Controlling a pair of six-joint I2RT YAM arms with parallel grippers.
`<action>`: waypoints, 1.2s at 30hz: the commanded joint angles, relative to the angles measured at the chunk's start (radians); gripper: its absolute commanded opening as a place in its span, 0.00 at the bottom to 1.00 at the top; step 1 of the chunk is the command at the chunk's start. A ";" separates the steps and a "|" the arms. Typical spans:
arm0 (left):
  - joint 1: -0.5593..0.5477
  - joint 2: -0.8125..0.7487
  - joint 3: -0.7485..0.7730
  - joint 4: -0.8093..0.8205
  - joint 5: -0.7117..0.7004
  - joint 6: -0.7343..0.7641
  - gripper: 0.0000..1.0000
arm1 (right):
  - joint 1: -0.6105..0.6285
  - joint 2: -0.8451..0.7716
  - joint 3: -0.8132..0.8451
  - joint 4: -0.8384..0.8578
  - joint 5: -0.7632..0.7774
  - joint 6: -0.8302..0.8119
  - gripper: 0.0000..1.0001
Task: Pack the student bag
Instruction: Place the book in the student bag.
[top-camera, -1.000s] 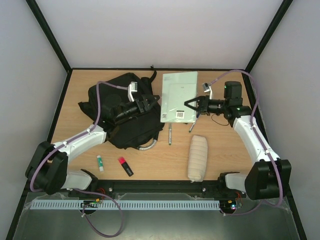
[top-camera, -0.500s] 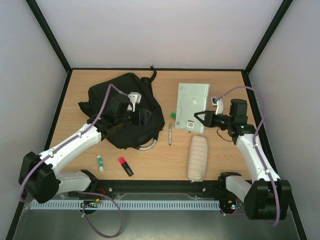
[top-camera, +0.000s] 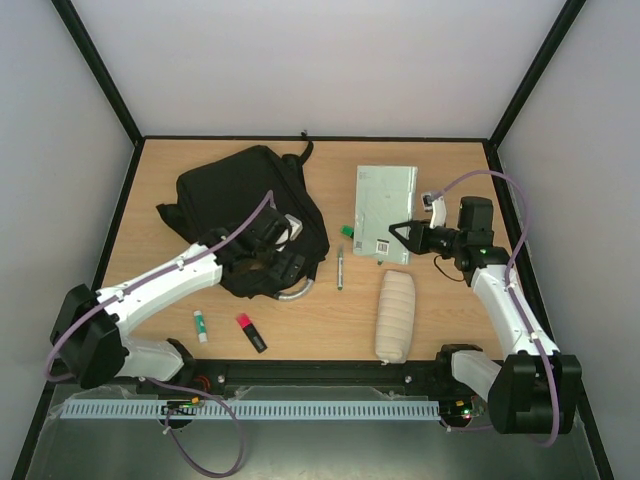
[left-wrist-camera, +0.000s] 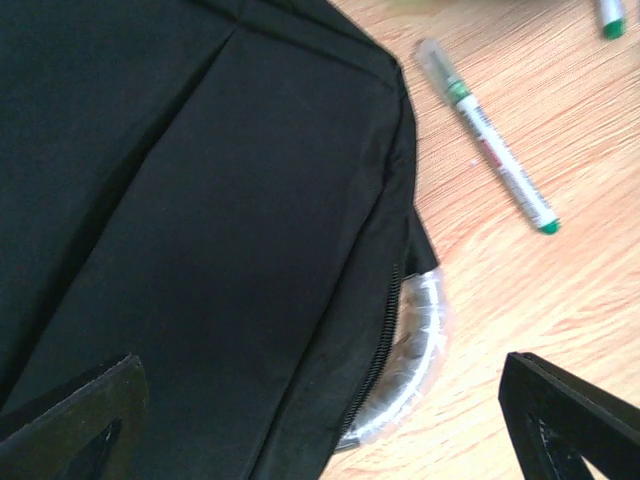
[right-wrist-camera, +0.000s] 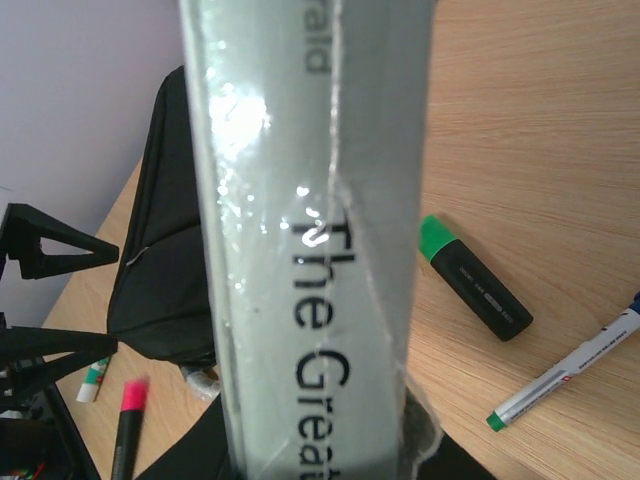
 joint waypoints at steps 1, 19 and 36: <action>-0.059 0.051 -0.010 -0.051 -0.150 0.028 0.99 | -0.002 -0.027 0.031 0.066 -0.059 -0.036 0.01; -0.146 0.258 0.030 -0.067 -0.324 0.065 0.74 | -0.002 -0.033 0.042 0.050 -0.077 -0.050 0.01; -0.146 0.336 0.025 -0.012 -0.436 0.071 0.49 | -0.002 -0.039 0.043 0.046 -0.071 -0.059 0.01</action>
